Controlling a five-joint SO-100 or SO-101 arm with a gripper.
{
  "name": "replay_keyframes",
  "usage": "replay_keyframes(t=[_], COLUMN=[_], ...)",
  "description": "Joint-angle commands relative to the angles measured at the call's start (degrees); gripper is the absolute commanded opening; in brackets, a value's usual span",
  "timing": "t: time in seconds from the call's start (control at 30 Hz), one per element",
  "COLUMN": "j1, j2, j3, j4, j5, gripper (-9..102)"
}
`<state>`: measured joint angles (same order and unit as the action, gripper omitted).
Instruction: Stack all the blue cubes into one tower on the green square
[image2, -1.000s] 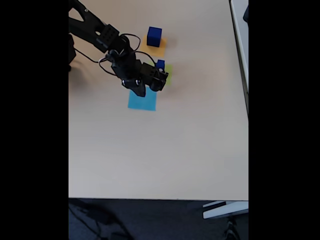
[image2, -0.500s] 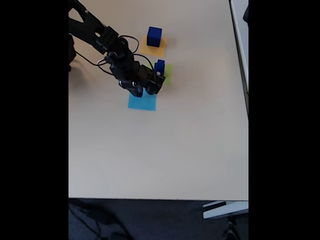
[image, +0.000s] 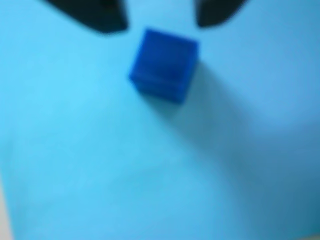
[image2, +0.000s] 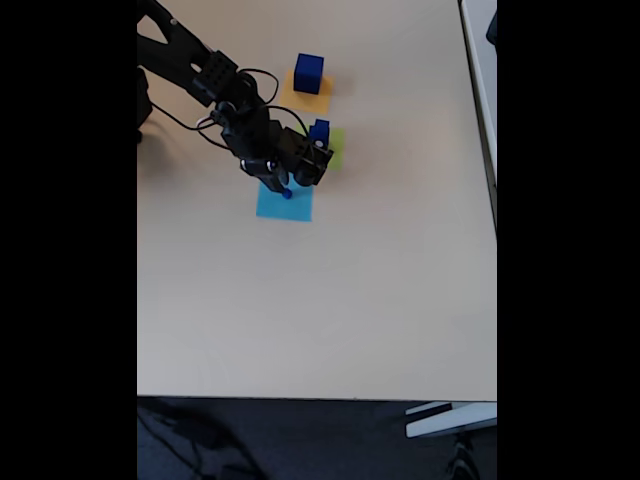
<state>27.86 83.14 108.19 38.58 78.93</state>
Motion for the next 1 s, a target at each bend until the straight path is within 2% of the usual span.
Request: replay_keyframes(t=[0.0, 0.5, 0.97], j1=[0.0, -2.29, -9.76], j2=[4.22, 6.15, 12.13], j3=[-0.44, -1.41, -5.36], j4=[-1.23, -5.36, -5.71], j5=[-0.53, -3.69, -0.44], gripper=[6, 9, 11])
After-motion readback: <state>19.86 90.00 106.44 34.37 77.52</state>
